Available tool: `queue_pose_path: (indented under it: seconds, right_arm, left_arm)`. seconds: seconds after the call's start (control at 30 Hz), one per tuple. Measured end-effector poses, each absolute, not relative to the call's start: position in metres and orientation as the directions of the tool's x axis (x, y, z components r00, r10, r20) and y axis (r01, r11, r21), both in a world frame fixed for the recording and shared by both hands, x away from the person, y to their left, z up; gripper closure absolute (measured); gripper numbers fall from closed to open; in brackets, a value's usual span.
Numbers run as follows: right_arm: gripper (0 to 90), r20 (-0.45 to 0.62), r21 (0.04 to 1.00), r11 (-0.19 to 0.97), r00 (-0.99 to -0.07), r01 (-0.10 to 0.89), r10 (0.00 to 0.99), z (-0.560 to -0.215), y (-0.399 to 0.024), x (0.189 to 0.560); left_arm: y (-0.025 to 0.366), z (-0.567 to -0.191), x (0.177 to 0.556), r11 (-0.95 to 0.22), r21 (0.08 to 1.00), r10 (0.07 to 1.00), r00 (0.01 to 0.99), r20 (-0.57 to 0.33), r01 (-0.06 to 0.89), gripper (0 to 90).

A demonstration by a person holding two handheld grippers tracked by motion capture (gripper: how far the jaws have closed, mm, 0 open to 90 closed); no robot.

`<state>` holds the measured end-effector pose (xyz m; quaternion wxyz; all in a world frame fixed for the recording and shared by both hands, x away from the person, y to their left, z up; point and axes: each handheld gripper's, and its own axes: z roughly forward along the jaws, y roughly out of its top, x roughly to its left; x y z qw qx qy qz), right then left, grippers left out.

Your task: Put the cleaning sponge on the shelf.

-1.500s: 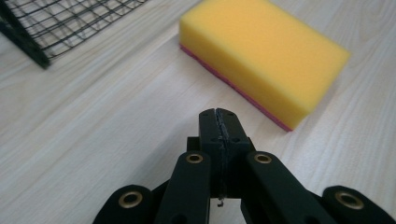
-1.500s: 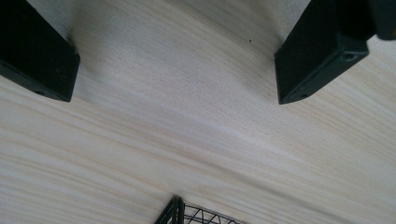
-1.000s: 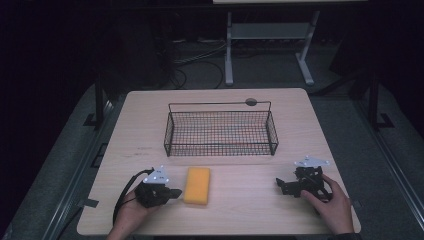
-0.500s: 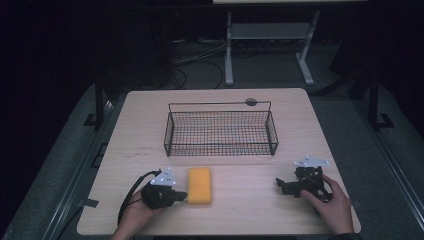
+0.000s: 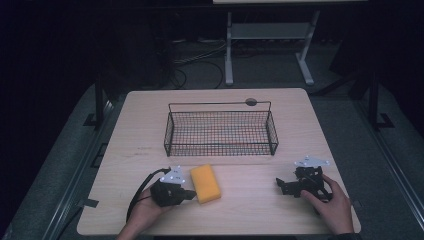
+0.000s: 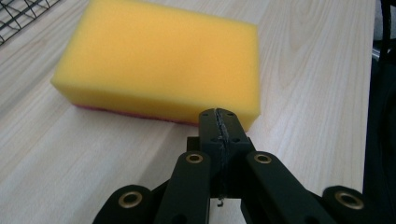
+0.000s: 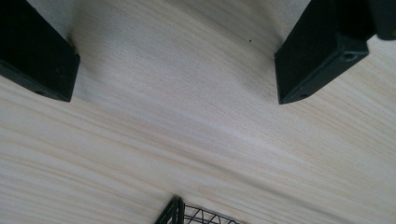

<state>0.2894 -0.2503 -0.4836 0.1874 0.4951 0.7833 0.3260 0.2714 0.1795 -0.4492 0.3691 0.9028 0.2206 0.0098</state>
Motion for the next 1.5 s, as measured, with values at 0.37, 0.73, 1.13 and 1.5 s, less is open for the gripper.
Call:
queue_pose_path:
  seconds: [0.37, 0.73, 1.13, 1.5]
  right_arm:
    - [0.0, 0.029, 0.696, 0.297, -0.44, 0.653, 0.898, -0.484, -0.25, 0.289]
    - [0.0, 0.029, 0.696, 0.298, -0.44, 0.653, 0.898, -0.484, -0.25, 0.289]
    - [0.0, 0.029, 0.696, 0.297, -0.44, 0.653, 0.898, -0.484, -0.25, 0.289]
    - [0.0, 0.03, 0.696, 0.297, -0.439, 0.654, 0.898, -0.484, -0.25, 0.289]
  left_arm:
    - [0.166, -0.451, 0.279, -0.637, 0.67, 0.4, 0.906, -0.136, 0.382, 89.5]
    - [0.146, -0.452, 0.284, -0.649, 0.668, 0.379, 0.916, -0.132, 0.364, 89.5]
    - [0.15, -0.439, 0.289, -0.632, 0.692, 0.385, 0.916, -0.111, 0.349, 89.6]
    - [0.177, -0.432, 0.321, -0.568, 0.722, 0.502, 0.862, -0.078, 0.396, 89.6]
